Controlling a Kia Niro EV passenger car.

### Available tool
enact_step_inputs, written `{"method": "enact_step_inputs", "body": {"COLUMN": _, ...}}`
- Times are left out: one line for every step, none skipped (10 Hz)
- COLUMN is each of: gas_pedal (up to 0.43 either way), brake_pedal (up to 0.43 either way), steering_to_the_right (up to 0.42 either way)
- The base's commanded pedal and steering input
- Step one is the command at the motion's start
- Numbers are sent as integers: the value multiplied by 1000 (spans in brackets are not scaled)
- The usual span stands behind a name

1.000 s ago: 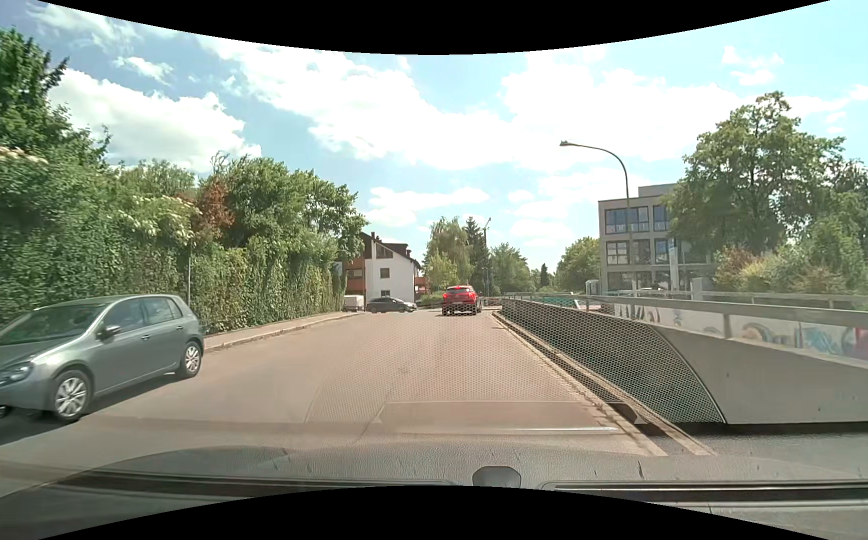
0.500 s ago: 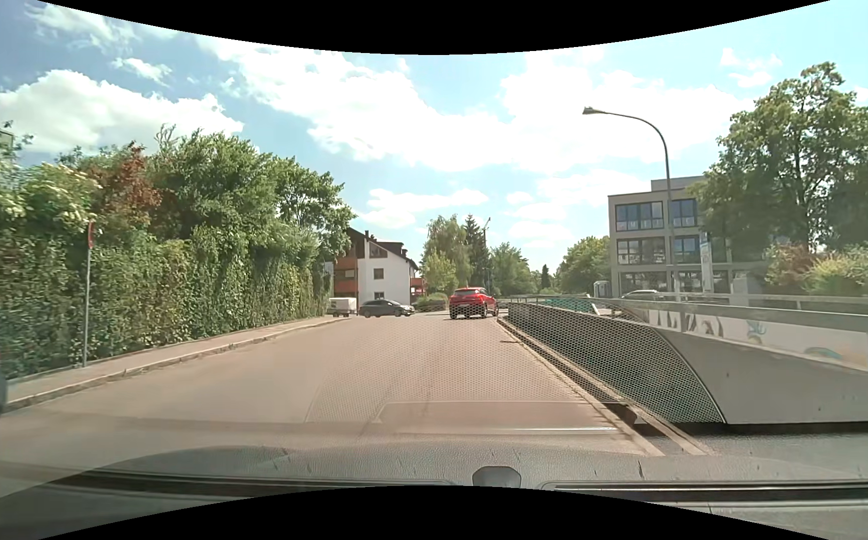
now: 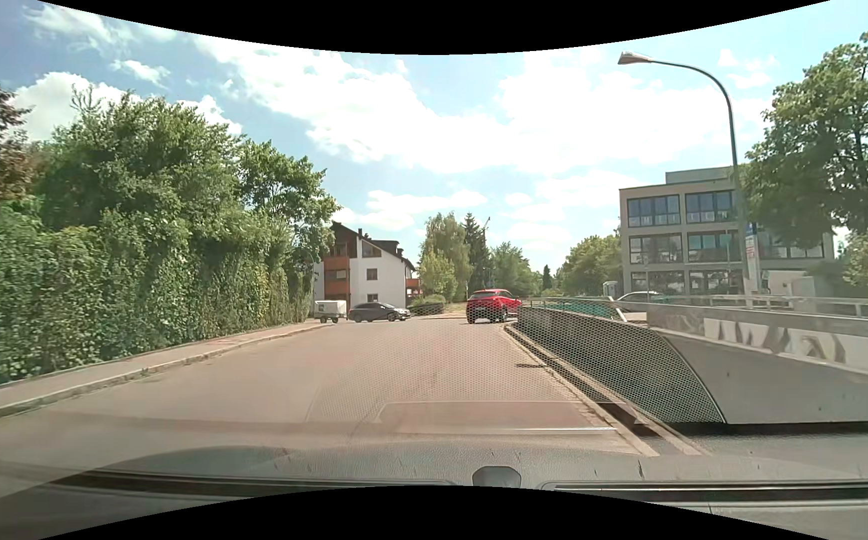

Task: Follow the waypoints while adhering to traffic rules and regulations

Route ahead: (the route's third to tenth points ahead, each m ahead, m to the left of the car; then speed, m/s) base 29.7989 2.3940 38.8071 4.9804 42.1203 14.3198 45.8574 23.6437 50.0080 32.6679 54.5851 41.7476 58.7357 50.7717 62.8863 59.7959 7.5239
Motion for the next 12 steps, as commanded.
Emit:
{"method": "enact_step_inputs", "body": {"gas_pedal": 79, "brake_pedal": 6, "steering_to_the_right": 0}}
{"method": "enact_step_inputs", "body": {"gas_pedal": 0, "brake_pedal": 6, "steering_to_the_right": 0}}
{"method": "enact_step_inputs", "body": {"gas_pedal": 0, "brake_pedal": 6, "steering_to_the_right": 0}}
{"method": "enact_step_inputs", "body": {"gas_pedal": 0, "brake_pedal": 6, "steering_to_the_right": 0}}
{"method": "enact_step_inputs", "body": {"gas_pedal": 0, "brake_pedal": 6, "steering_to_the_right": 0}}
{"method": "enact_step_inputs", "body": {"gas_pedal": 0, "brake_pedal": 6, "steering_to_the_right": 0}}
{"method": "enact_step_inputs", "body": {"gas_pedal": 0, "brake_pedal": 12, "steering_to_the_right": -2}}
{"method": "enact_step_inputs", "body": {"gas_pedal": 0, "brake_pedal": 37, "steering_to_the_right": -3}}
{"method": "enact_step_inputs", "body": {"gas_pedal": 0, "brake_pedal": 79, "steering_to_the_right": -3}}
{"method": "enact_step_inputs", "body": {"gas_pedal": 0, "brake_pedal": 110, "steering_to_the_right": -3}}
{"method": "enact_step_inputs", "body": {"gas_pedal": 0, "brake_pedal": 140, "steering_to_the_right": -3}}
{"method": "enact_step_inputs", "body": {"gas_pedal": 0, "brake_pedal": 152, "steering_to_the_right": -3}}
